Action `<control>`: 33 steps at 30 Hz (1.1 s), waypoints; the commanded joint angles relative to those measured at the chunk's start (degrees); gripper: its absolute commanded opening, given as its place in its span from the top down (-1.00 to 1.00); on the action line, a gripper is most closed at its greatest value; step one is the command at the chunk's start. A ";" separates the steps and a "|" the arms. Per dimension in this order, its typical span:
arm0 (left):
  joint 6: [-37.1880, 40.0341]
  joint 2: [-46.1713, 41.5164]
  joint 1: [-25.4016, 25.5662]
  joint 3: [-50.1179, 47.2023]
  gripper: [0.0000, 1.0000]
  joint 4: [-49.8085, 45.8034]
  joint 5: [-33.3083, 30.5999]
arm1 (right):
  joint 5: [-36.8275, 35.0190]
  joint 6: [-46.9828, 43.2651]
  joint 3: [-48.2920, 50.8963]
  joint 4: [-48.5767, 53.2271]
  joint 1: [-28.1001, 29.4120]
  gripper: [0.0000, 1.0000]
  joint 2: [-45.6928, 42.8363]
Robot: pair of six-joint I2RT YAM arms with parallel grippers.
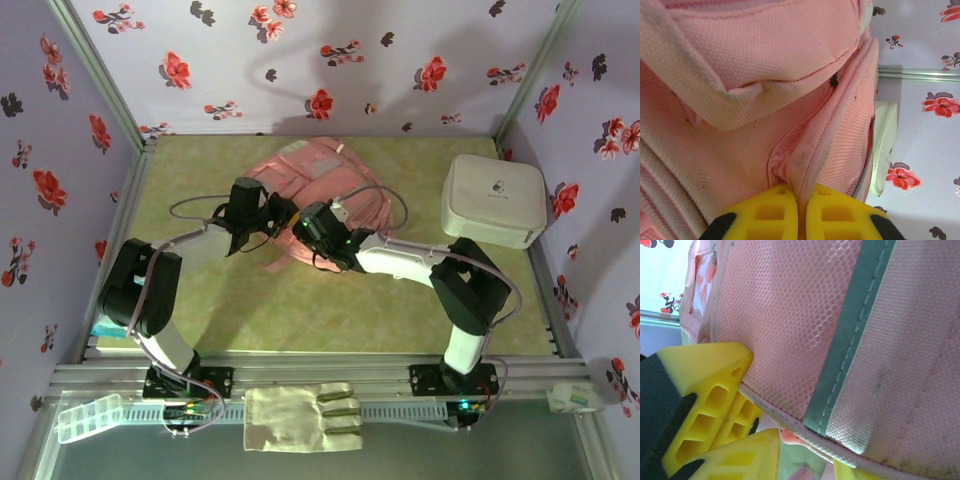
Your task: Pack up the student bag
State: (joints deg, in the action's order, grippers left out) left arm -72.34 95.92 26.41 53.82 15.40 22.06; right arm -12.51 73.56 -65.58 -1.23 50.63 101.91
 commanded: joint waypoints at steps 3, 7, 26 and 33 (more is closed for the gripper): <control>-0.09 -3.98 1.11 0.58 1.00 4.83 2.54 | -5.20 1.32 -2.85 -0.37 -1.10 0.39 3.05; 0.01 -4.12 1.20 0.58 1.00 4.60 2.46 | -5.56 0.98 -3.09 0.69 -1.25 0.61 3.23; 4.12 -2.49 -0.03 1.55 1.00 0.97 1.51 | 2.50 -10.44 9.95 10.83 -4.88 0.85 -10.62; 5.19 -2.65 -0.13 2.12 1.00 -0.41 1.57 | -1.07 -17.80 11.55 14.22 -5.40 0.76 -13.94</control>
State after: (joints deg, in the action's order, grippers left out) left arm -69.80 95.81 27.00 53.84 14.52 23.03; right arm -9.06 61.32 -54.78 6.39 46.09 89.21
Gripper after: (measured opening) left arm 0.084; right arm 0.113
